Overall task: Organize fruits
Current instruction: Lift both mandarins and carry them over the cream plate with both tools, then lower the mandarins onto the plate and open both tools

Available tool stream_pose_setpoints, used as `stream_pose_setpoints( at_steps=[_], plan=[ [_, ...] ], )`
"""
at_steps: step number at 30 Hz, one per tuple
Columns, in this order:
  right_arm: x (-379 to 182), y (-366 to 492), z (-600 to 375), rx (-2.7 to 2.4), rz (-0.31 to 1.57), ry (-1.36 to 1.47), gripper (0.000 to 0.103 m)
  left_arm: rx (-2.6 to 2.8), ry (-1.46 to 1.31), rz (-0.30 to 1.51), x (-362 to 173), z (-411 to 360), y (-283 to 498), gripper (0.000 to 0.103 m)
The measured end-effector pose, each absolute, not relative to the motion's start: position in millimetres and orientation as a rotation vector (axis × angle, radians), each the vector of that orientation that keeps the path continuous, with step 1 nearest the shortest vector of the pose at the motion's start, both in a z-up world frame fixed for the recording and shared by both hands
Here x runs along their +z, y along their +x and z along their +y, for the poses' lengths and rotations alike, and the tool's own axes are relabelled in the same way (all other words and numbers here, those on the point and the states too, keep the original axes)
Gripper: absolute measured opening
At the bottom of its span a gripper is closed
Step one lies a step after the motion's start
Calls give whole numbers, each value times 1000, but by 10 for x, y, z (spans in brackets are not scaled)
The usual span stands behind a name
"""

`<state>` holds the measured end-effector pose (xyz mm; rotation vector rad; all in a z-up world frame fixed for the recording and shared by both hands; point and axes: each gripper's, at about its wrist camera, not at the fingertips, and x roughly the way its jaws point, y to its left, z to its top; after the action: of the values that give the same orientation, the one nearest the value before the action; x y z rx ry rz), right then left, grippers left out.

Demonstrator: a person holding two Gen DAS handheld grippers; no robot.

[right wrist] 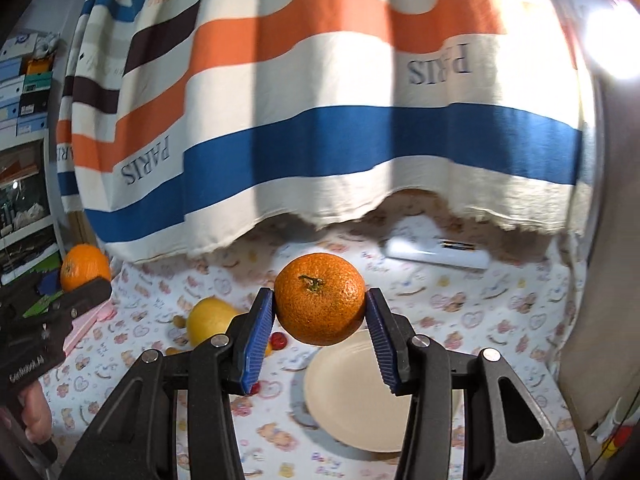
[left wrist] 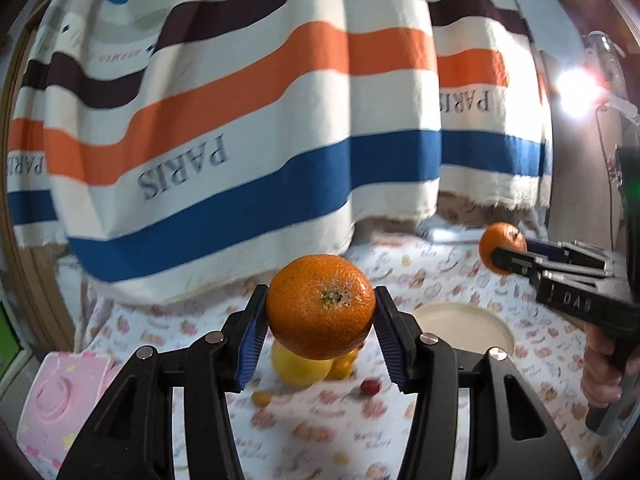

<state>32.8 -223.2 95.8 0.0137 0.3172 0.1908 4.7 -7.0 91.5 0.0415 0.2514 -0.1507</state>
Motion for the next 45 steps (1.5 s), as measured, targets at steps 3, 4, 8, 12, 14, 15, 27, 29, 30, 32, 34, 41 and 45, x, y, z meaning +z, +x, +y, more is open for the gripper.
stream_pose_setpoints(
  at_steps=[3,4,8,12,14,15,27,29,30,32,34,41,45],
  plan=[
    [932,341,-2357,170,309,26,48,-178,38,224,934,-223,145,50],
    [920,350,-2397,164,306,30,48,-197,32,225,936,-276,186,50],
    [857,390,-2537,136,297,45,48,-233,56,196,929,-525,298,50],
    [752,460,-2685,94,306,66,48,-294,37,212,885,-728,450,50],
    [700,523,-2756,79,325,78,48,-309,27,210,825,-826,547,50],
    [670,561,-2790,70,335,80,48,-300,34,209,786,-879,603,50],
    [277,930,-3089,-8,468,95,48,-353,40,454,337,-1266,1357,50],
    [206,993,-3150,-15,503,102,48,-377,2,509,231,-1247,1425,50],
    [166,1030,-3175,-15,528,105,48,-386,4,533,174,-1252,1438,50],
    [92,1100,-3200,-14,580,108,48,-384,46,558,93,-1293,1428,50],
    [12,1179,-3204,-20,649,109,48,-398,102,582,36,-1366,1421,50],
    [-170,1270,-3085,23,825,84,48,-457,161,651,-128,-1512,1357,50],
    [-201,1268,-3033,36,852,85,49,-441,210,723,-284,-1615,1427,50]
  ],
)
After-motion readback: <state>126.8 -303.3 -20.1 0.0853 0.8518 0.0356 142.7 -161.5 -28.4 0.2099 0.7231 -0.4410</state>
